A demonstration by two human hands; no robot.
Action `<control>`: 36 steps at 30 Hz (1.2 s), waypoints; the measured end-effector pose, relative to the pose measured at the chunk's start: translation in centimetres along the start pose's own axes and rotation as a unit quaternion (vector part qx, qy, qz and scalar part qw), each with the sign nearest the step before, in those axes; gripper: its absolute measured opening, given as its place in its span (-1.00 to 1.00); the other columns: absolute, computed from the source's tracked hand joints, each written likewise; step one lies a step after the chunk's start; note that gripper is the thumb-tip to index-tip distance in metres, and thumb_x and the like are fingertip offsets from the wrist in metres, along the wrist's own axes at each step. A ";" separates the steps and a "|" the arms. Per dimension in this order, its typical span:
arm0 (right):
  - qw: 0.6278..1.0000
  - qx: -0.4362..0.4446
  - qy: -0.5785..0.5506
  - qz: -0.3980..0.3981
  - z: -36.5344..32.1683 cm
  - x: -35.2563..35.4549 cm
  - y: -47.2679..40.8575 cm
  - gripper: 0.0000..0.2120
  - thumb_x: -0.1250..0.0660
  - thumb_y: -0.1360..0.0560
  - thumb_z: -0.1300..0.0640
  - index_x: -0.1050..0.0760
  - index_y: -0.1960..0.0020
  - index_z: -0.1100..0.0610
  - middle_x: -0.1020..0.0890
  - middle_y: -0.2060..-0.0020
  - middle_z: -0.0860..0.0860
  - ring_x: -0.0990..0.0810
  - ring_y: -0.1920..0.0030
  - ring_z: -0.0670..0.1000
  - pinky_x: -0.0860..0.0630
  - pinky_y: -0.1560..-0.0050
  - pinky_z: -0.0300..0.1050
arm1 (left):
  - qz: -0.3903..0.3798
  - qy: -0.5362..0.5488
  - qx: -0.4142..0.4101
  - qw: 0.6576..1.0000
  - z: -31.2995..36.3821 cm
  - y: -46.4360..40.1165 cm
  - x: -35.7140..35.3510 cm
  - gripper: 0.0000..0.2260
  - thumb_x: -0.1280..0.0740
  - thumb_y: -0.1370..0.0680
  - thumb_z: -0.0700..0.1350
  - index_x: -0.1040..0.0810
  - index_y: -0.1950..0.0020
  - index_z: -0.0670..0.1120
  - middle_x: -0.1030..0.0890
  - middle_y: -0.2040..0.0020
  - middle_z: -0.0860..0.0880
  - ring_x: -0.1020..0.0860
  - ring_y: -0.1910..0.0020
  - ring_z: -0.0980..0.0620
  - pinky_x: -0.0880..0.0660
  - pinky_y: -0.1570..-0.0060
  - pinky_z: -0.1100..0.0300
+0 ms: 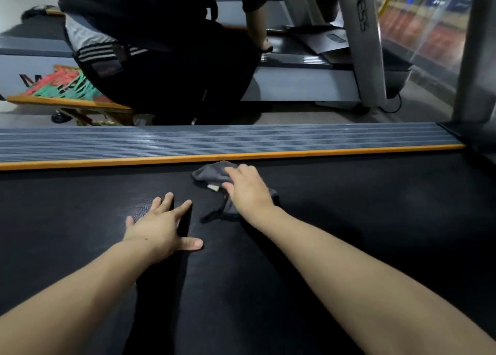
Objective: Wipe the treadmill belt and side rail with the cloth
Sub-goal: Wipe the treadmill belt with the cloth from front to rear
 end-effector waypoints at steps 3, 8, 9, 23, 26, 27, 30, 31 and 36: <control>0.990 -0.112 0.074 0.050 11.4 4.9 1.1 -0.72 -0.29 -0.59 0.12 -0.54 -0.23 0.23 -0.56 -0.08 0.24 -0.48 -0.13 0.29 -0.39 -0.19 0.15 | 0.001 -0.005 -0.003 1.000 0.0 -0.1 -0.1 -0.01 -0.36 -0.30 0.53 0.04 -0.60 0.33 0.19 -0.66 0.08 0.20 -0.63 0.03 -0.09 -0.45 -0.41; 0.927 -0.338 0.095 0.129 19.4 7.5 4.7 -0.70 -0.24 -0.60 0.04 -0.47 -0.27 0.15 -0.49 -0.19 0.20 -0.41 -0.19 0.25 -0.33 -0.22 0.07 | -0.005 -0.014 -0.001 1.000 0.3 0.0 0.0 -0.03 -0.34 -0.34 0.51 0.07 -0.61 0.32 0.22 -0.65 0.07 0.23 -0.62 0.00 -0.05 -0.46 -0.43; 0.927 -0.341 0.091 0.127 17.2 6.4 4.2 -0.71 -0.26 -0.58 0.03 -0.48 -0.24 0.14 -0.49 -0.17 0.19 -0.41 -0.18 0.24 -0.34 -0.18 0.07 | -0.006 -0.016 0.000 1.000 0.4 0.0 0.0 -0.03 -0.34 -0.34 0.51 0.08 -0.61 0.32 0.22 -0.65 0.07 0.23 -0.62 0.00 -0.06 -0.46 -0.43; 0.985 -0.114 0.042 0.123 8.8 3.8 3.2 -0.72 -0.41 -0.47 0.10 -0.60 -0.15 0.16 -0.60 0.03 0.21 -0.55 0.01 0.30 -0.49 -0.05 0.12 | 0.003 -0.012 -0.003 1.000 0.4 0.2 0.0 -0.03 -0.35 -0.33 0.51 0.05 -0.61 0.31 0.18 -0.66 0.09 0.18 -0.63 0.01 -0.07 -0.46 -0.41; 0.952 -0.269 0.071 0.126 16.8 7.0 6.0 -0.68 -0.32 -0.57 0.02 -0.52 -0.28 0.12 -0.54 -0.14 0.17 -0.47 -0.16 0.24 -0.38 -0.22 0.08 | 0.005 -0.011 -0.006 1.000 0.6 0.2 0.1 -0.03 -0.36 -0.33 0.50 0.04 -0.61 0.31 0.17 -0.66 0.08 0.19 -0.63 -0.01 -0.05 -0.45 -0.44; 0.940 -0.303 0.078 0.134 16.9 6.9 6.4 -0.69 -0.30 -0.58 0.01 -0.51 -0.27 0.12 -0.53 -0.16 0.16 -0.45 -0.17 0.23 -0.36 -0.22 0.07 | 0.004 -0.011 -0.007 1.000 0.6 0.2 0.2 -0.03 -0.37 -0.33 0.50 0.04 -0.61 0.31 0.17 -0.66 0.07 0.19 -0.63 -0.01 -0.05 -0.45 -0.44; 0.950 -0.273 0.095 0.117 9.3 3.4 3.9 -0.73 -0.27 -0.56 -0.05 -0.52 -0.17 0.07 -0.54 -0.12 0.13 -0.48 -0.11 0.20 -0.33 -0.08 0.06 | 0.004 -0.009 -0.006 1.000 0.6 0.4 0.3 -0.03 -0.37 -0.33 0.49 0.03 -0.61 0.30 0.16 -0.66 0.07 0.18 -0.63 -0.02 -0.07 -0.44 -0.44; 0.966 -0.222 0.084 0.103 5.2 1.6 2.8 -0.72 -0.27 -0.55 -0.07 -0.52 -0.16 0.06 -0.55 -0.10 0.11 -0.48 -0.09 0.18 -0.33 -0.06 0.05 | 0.007 -0.012 -0.006 1.000 0.6 0.4 0.3 -0.03 -0.37 -0.33 0.49 0.03 -0.61 0.30 0.16 -0.66 0.07 0.18 -0.63 -0.01 -0.08 -0.44 -0.44; 0.998 -0.028 -0.027 0.045 -5.7 -1.9 2.8 -0.62 -0.35 -0.53 -0.01 -0.53 -0.30 0.11 -0.56 -0.10 0.13 -0.45 -0.13 0.20 -0.43 -0.18 0.11 | 0.014 -0.013 -0.006 1.000 0.3 0.5 0.1 -0.05 -0.36 -0.35 0.50 0.02 -0.61 0.28 0.16 -0.66 0.09 0.18 -0.63 0.00 -0.06 -0.46 -0.43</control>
Point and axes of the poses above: each hand's wrist, its own y-axis away from the middle knuckle, its own x-axis out of the back of the hand, z = x × y, the point moved 9 cm from there along -y, towards the middle knuckle
